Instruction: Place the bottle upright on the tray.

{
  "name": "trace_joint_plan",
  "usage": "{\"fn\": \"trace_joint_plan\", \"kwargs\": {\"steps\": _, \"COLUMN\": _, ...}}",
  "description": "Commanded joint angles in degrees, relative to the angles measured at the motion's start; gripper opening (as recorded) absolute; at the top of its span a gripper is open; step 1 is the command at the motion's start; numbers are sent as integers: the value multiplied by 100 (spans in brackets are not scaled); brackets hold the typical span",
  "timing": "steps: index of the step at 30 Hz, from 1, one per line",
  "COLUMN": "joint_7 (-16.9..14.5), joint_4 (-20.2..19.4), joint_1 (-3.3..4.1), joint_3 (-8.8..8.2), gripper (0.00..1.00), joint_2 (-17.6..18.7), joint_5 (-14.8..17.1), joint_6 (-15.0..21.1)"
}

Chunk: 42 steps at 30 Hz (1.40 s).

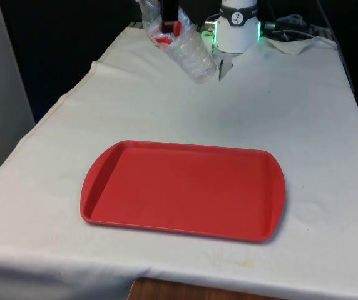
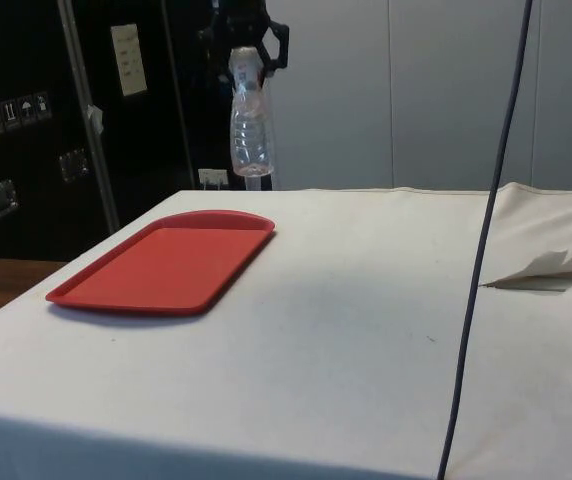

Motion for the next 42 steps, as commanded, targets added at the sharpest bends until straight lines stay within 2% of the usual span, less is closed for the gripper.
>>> {"fn": "trace_joint_plan", "kwargs": {"steps": 1, "joint_7": 63, "joint_4": 34, "joint_1": 17, "joint_3": 6, "gripper": 0, "joint_2": 11, "joint_5": -86, "joint_6": 40}}
{"fn": "trace_joint_plan", "kwargs": {"steps": 3, "joint_7": 11, "joint_4": 23, "joint_1": 0, "joint_3": 17, "gripper": 0, "joint_2": 6, "joint_5": -57, "joint_6": 0}}
{"fn": "trace_joint_plan", "kwargs": {"steps": 4, "joint_7": 74, "joint_4": 57, "joint_1": 23, "joint_3": 23, "gripper": 0, "joint_2": 23, "joint_5": -143, "joint_6": 34}}
{"fn": "trace_joint_plan", "kwargs": {"steps": 10, "joint_7": 109, "joint_4": 166, "joint_1": 23, "joint_3": 86, "gripper": 0, "joint_2": 69, "joint_5": -344, "joint_6": 29}}
{"fn": "trace_joint_plan", "kwargs": {"steps": 11, "joint_7": 52, "joint_4": 143, "joint_1": 0, "joint_3": 92, "gripper": 0, "joint_2": 52, "joint_5": -292, "joint_6": 0}}
{"fn": "trace_joint_plan", "kwargs": {"steps": 14, "joint_7": 126, "joint_4": 229, "joint_1": 29, "joint_3": 120, "gripper": 0, "joint_2": 97, "joint_5": -464, "joint_6": 23}}
{"fn": "trace_joint_plan", "kwargs": {"steps": 18, "joint_7": 86, "joint_4": 252, "joint_1": 6, "joint_3": 155, "gripper": 0, "joint_2": 97, "joint_5": -504, "joint_6": 0}}
{"fn": "trace_joint_plan", "kwargs": {"steps": 22, "joint_7": 160, "joint_4": 355, "joint_1": 34, "joint_3": 183, "gripper": 0, "joint_2": 155, "joint_5": -682, "joint_6": 17}}
{"fn": "trace_joint_plan", "kwargs": {"steps": 25, "joint_7": 166, "joint_4": 401, "joint_1": 34, "joint_3": 206, "gripper": 0, "joint_2": 183, "joint_5": -762, "joint_6": 23}}
{"fn": "trace_joint_plan", "kwargs": {"steps": 26, "joint_7": 109, "joint_4": 372, "joint_1": 11, "joint_3": 212, "gripper": 0, "joint_2": 155, "joint_5": -699, "joint_6": 0}}
{"fn": "trace_joint_plan", "kwargs": {"steps": 27, "joint_7": 166, "joint_4": 418, "joint_1": 34, "joint_3": 218, "gripper": 0, "joint_2": 189, "joint_5": -791, "joint_6": 23}}
{"fn": "trace_joint_plan", "kwargs": {"steps": 29, "joint_7": 172, "joint_4": 476, "joint_1": 29, "joint_3": 241, "gripper": 0, "joint_2": 223, "joint_5": -871, "joint_6": 23}}
{"fn": "trace_joint_plan", "kwargs": {"steps": 34, "joint_7": 120, "joint_4": 516, "joint_1": 11, "joint_3": 275, "gripper": 0, "joint_2": 241, "joint_5": -905, "joint_6": 0}}
{"fn": "trace_joint_plan", "kwargs": {"steps": 40, "joint_7": 166, "joint_4": 699, "joint_1": 34, "joint_3": 327, "gripper": 0, "joint_2": 367, "joint_5": -1112, "joint_6": 40}}
{"fn": "trace_joint_plan", "kwargs": {"steps": 42, "joint_7": 120, "joint_4": 688, "joint_1": 17, "joint_3": 332, "gripper": 0, "joint_2": 350, "joint_5": -1066, "joint_6": 0}}
